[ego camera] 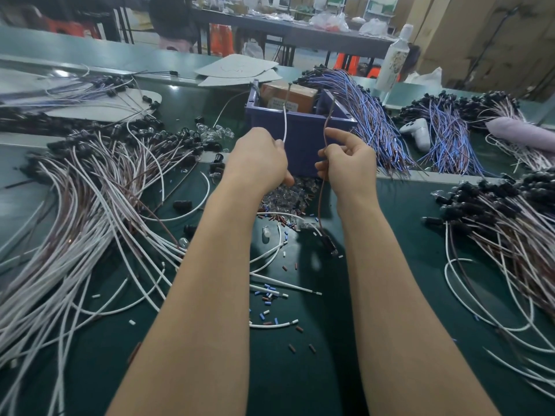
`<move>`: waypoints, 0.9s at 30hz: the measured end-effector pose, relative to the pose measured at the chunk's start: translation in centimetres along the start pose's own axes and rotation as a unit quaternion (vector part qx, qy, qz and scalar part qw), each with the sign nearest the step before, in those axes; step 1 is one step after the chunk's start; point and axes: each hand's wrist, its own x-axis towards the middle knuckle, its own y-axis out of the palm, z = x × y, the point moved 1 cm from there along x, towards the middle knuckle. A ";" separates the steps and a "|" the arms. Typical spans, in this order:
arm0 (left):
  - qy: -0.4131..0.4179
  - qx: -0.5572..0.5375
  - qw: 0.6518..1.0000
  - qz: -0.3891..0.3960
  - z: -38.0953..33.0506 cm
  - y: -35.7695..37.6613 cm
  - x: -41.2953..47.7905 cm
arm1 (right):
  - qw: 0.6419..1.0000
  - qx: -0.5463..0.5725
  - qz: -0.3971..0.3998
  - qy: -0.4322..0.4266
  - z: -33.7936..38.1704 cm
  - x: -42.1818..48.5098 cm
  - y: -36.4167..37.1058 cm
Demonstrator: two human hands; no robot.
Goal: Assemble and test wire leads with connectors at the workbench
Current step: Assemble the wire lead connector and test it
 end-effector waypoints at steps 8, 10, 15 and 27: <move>0.013 0.003 1.000 0.001 0.1 0.2 0.1 | 0.999 -0.006 0.029 0.013 0.2 -0.1 -0.2; 0.000 0.019 0.999 -0.045 0.2 0.0 0.1 | 0.997 -0.023 0.065 0.028 0.3 0.0 -0.6; 0.102 0.088 0.955 -0.264 -1.2 -1.7 -0.3 | 0.991 -0.089 0.090 0.049 0.4 0.4 -1.8; 0.097 0.304 0.890 0.325 -0.5 5.4 -1.9 | 0.998 -0.047 0.005 0.051 0.6 0.8 -2.8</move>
